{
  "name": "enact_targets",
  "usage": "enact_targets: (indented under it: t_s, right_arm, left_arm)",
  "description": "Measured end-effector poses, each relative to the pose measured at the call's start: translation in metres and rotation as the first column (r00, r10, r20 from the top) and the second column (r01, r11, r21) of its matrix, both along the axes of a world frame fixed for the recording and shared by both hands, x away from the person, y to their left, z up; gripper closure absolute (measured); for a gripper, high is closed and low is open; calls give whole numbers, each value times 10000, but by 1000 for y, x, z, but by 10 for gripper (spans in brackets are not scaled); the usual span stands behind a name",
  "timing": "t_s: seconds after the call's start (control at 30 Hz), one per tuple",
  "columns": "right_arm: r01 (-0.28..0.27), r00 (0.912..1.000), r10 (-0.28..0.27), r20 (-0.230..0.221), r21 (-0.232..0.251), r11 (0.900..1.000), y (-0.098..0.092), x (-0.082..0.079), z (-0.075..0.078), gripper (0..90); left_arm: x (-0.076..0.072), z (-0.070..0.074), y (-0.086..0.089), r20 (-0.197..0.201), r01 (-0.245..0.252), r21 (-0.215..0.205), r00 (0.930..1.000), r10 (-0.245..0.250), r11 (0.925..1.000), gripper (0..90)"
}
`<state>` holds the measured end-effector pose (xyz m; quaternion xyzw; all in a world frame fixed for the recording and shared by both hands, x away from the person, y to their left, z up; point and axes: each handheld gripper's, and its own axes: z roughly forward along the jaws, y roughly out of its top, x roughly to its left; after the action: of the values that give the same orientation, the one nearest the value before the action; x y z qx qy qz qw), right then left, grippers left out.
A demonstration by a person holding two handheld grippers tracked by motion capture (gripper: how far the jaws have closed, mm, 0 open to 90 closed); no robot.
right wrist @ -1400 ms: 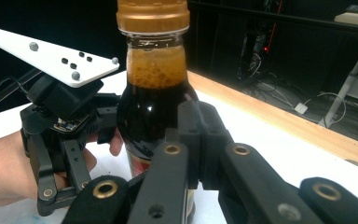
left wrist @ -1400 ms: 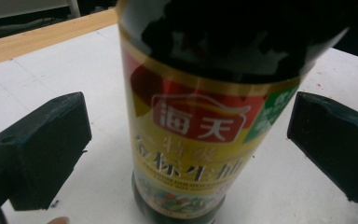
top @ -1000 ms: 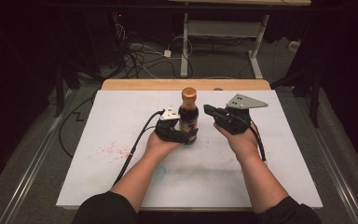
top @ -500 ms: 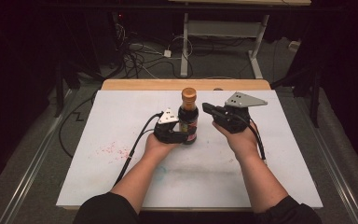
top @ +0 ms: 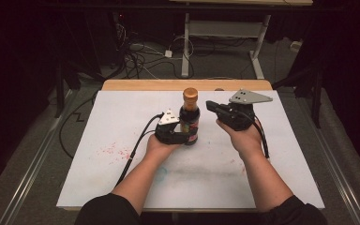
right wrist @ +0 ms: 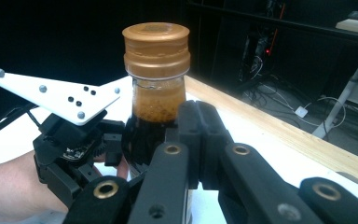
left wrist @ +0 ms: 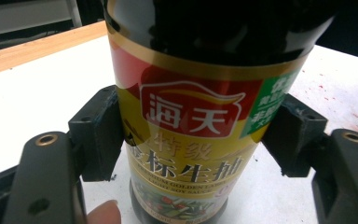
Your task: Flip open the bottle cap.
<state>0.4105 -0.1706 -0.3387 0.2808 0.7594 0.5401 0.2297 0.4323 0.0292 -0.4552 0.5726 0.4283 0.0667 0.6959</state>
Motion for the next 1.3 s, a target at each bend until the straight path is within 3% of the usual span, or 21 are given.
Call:
enact_targets:
  t_s: [0.17, 0.67, 0.7, 0.73, 0.77, 0.8, 0.83, 0.87, 0.9, 0.93, 0.97, 1.3]
  right_arm:
    - [-124, 9999, 124, 70, 70, 9999, 1, 0, 4, 900]
    - [-460, 9986, 471, 231, -443, 9980, 11, 4, 18, 900]
    - [-489, 9985, 499, 225, -441, 9978, 12, 5, 18, 900]
    - [-516, 9984, 527, 216, -492, 9975, 13, 5, 19, 900]
    - [-522, 9984, 532, 181, -550, 9971, 14, 6, 19, 900]
    - [-592, 9980, 603, 175, -604, 9964, 17, 6, 20, 900]
    - [-592, 9980, 603, 175, -604, 9964, 17, 6, 20, 900]
    - [-601, 9980, 613, 159, -653, 9961, 17, 6, 21, 900]
    - [-636, 9978, 645, 116, -677, 9957, 18, 6, 22, 900]
    - [-630, 9979, 637, 90, -693, 9956, 18, 6, 23, 900]
    - [-607, 9981, 613, 61, -705, 9957, 18, 7, 23, 900]
    - [-598, 9982, 606, 42, -1095, 9922, 22, 8, 28, 900]
  left_arm:
    - [0, 0, -1, 33, -60, 33, 10000, 60, 10000, 278]
    - [-2, 0, -3, 133, -161, 241, 9998, 158, 9996, 282]
    - [-2, -1, 2, 271, 158, 862, 9995, -182, 9962, 282]
    - [-2, 0, -3, 163, -156, 363, 9998, 150, 9992, 282]
    - [-3, -1, 2, 332, 181, 1059, 9992, -217, 9942, 283]
    - [-3, 0, -4, 206, -189, 383, 9996, 181, 9991, 283]
    - [-3, -1, 2, 357, 170, 1126, 9991, -211, 9935, 283]
    - [-4, -1, 2, 367, 173, 1158, 9991, -217, 9931, 283]
    - [-3, -1, 2, 359, 165, 1153, 9991, -207, 9932, 284]
    - [-3, 0, -4, 205, -213, 420, 9996, 204, 9989, 284]
    - [-3, 0, -4, 211, -250, 368, 9995, 243, 9990, 284]
    - [-4, 0, -5, 308, -252, 510, 9992, 236, 9984, 285]
